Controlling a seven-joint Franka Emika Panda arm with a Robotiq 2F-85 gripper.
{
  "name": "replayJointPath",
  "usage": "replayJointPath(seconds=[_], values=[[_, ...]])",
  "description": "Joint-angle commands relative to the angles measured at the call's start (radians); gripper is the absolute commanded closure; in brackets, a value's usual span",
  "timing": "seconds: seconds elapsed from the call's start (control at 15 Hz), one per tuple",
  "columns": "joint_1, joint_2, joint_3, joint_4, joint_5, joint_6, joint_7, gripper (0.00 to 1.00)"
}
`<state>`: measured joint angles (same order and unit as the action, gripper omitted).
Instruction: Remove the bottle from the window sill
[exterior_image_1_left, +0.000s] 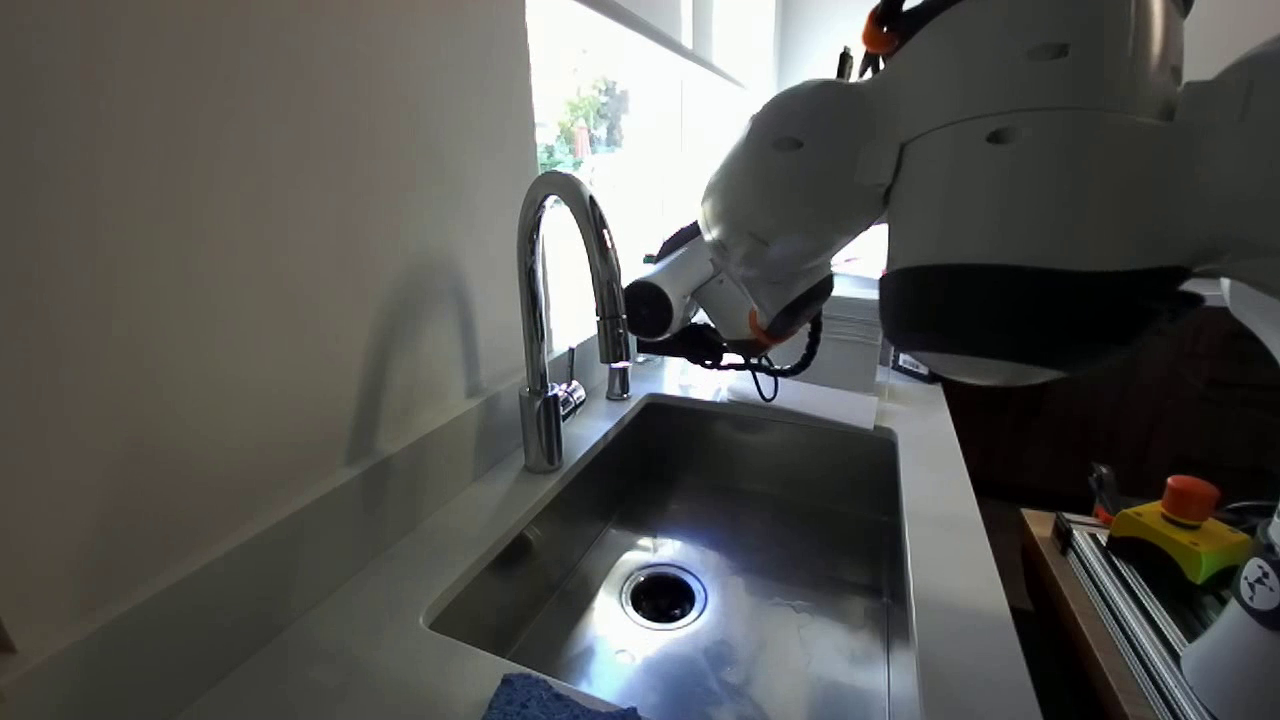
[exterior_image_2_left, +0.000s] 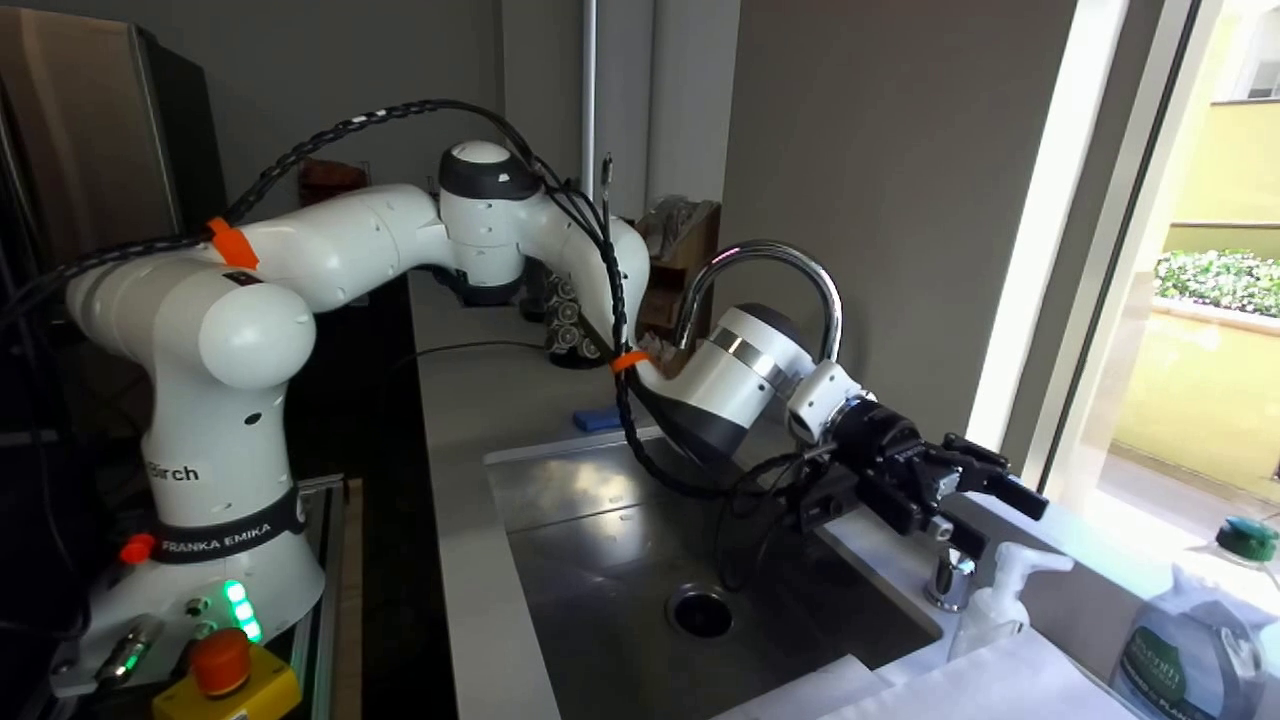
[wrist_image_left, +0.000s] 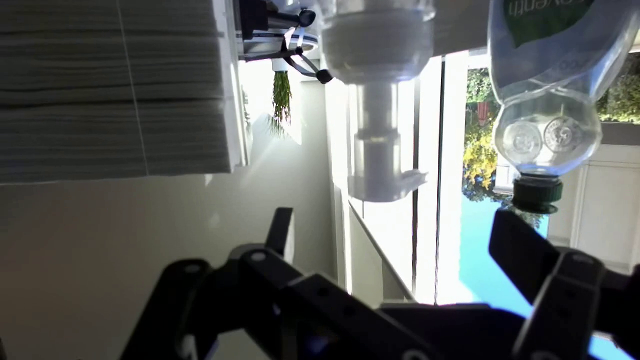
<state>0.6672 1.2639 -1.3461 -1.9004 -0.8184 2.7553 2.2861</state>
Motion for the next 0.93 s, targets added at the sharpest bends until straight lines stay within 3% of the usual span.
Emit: replayJointPath(seconds=[0.0, 0.13, 0.33, 0.6, 0.87], values=[[0.061, -0.118, -0.061, -0.124, 0.005, 0.141, -0.013, 0.00], [0.081, -0.177, -0.097, -0.174, 0.036, 0.210, -0.057, 0.00], [0.109, -0.292, -0.119, -0.236, 0.144, 0.220, -0.169, 0.00], [0.152, -0.390, -0.151, -0.280, 0.357, 0.215, -0.300, 0.00], [0.185, -0.473, -0.163, -0.311, 0.565, 0.282, -0.427, 0.00]])
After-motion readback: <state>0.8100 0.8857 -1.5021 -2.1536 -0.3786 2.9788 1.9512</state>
